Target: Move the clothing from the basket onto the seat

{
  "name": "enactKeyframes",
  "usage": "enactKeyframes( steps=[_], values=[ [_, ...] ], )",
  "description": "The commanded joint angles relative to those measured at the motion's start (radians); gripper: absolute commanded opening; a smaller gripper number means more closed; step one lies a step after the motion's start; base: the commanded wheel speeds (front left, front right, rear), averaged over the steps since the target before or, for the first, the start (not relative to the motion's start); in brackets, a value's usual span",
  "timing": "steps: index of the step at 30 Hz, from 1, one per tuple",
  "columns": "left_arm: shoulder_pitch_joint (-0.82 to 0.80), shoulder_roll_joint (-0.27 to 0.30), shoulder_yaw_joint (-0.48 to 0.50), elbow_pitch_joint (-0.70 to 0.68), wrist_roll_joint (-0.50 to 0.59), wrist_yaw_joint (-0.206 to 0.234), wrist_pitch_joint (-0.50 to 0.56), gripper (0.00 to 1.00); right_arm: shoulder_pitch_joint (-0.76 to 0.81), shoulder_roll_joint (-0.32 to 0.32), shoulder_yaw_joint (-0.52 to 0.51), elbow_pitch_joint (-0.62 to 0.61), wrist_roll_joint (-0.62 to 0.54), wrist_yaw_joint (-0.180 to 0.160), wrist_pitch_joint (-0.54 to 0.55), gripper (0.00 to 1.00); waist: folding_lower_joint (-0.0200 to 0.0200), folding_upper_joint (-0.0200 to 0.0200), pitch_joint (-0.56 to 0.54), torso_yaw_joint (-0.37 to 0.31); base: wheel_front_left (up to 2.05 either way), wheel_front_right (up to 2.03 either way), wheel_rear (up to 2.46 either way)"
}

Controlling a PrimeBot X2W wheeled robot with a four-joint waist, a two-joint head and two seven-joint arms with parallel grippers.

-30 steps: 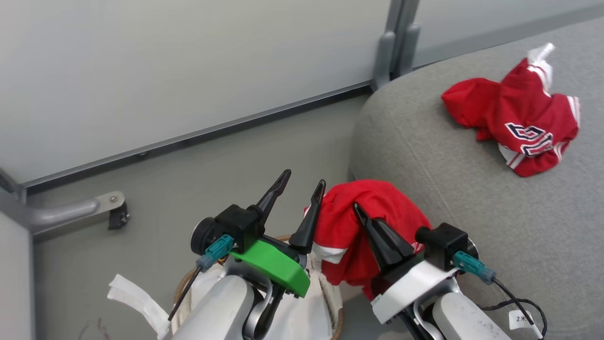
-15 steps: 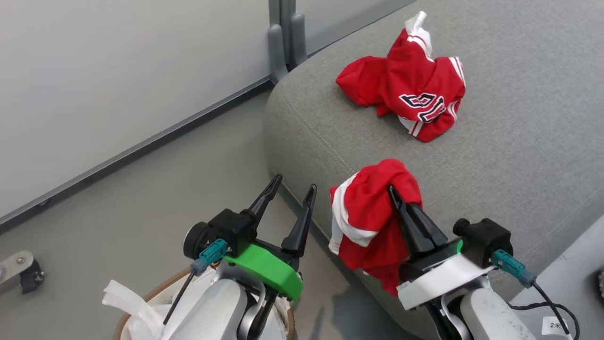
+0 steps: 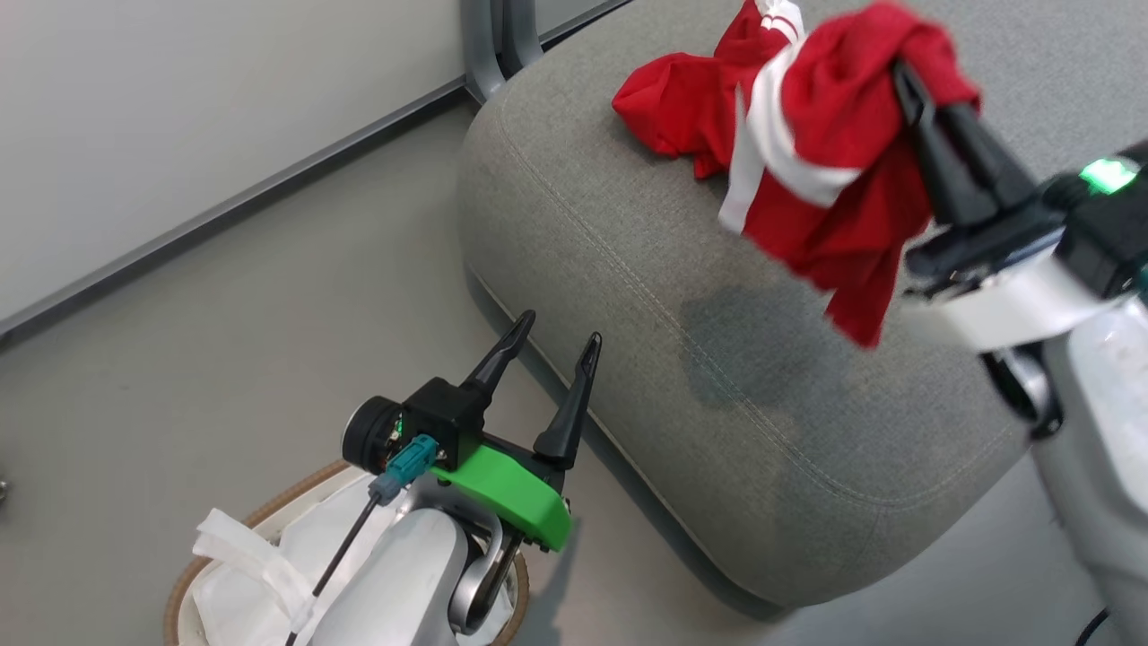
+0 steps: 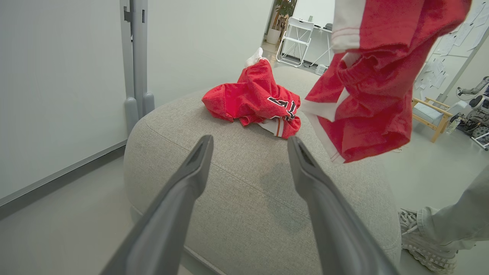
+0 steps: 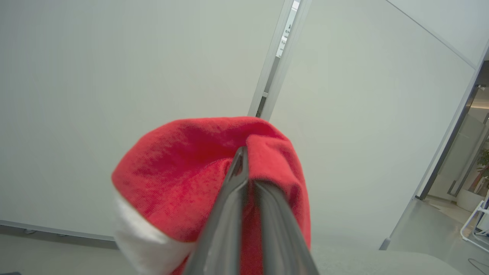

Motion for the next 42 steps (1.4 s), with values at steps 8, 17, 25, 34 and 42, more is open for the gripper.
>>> enactKeyframes(
  steps=[8,17,25,34,42],
  values=[
    [-0.056,0.008,0.015,-0.009,0.068,-0.005,0.000,1.00,-0.358,-0.151,-0.026,0.091,-0.034,-0.001,0.000,0.00,0.0000,-0.0001,0.149,0.021,0.00,0.00,0.00],
    [-0.148,0.030,-0.047,-0.018,0.079,-0.005,0.000,1.00,-0.505,-0.196,-0.118,0.278,-0.067,-0.001,0.000,0.00,0.0000,-0.0001,0.290,0.105,0.00,0.00,0.00],
    [-0.232,0.041,-0.100,-0.022,0.080,-0.005,0.000,1.00,-0.431,-0.143,-0.265,0.451,-0.110,-0.001,0.000,0.00,0.0000,-0.0001,0.399,0.178,0.00,0.00,0.00],
    [-0.264,0.037,-0.125,-0.031,0.066,-0.005,0.000,1.00,-0.301,-0.034,-0.390,0.623,-0.171,-0.001,0.000,0.00,0.0000,-0.0001,0.433,0.228,0.00,0.00,0.00],
    [-0.211,0.026,-0.106,-0.024,0.048,-0.005,0.000,1.00,-0.174,0.014,-0.503,0.636,-0.195,-0.001,0.000,1.00,0.0000,-0.0001,0.343,0.240,0.00,0.00,0.00]
  ],
)
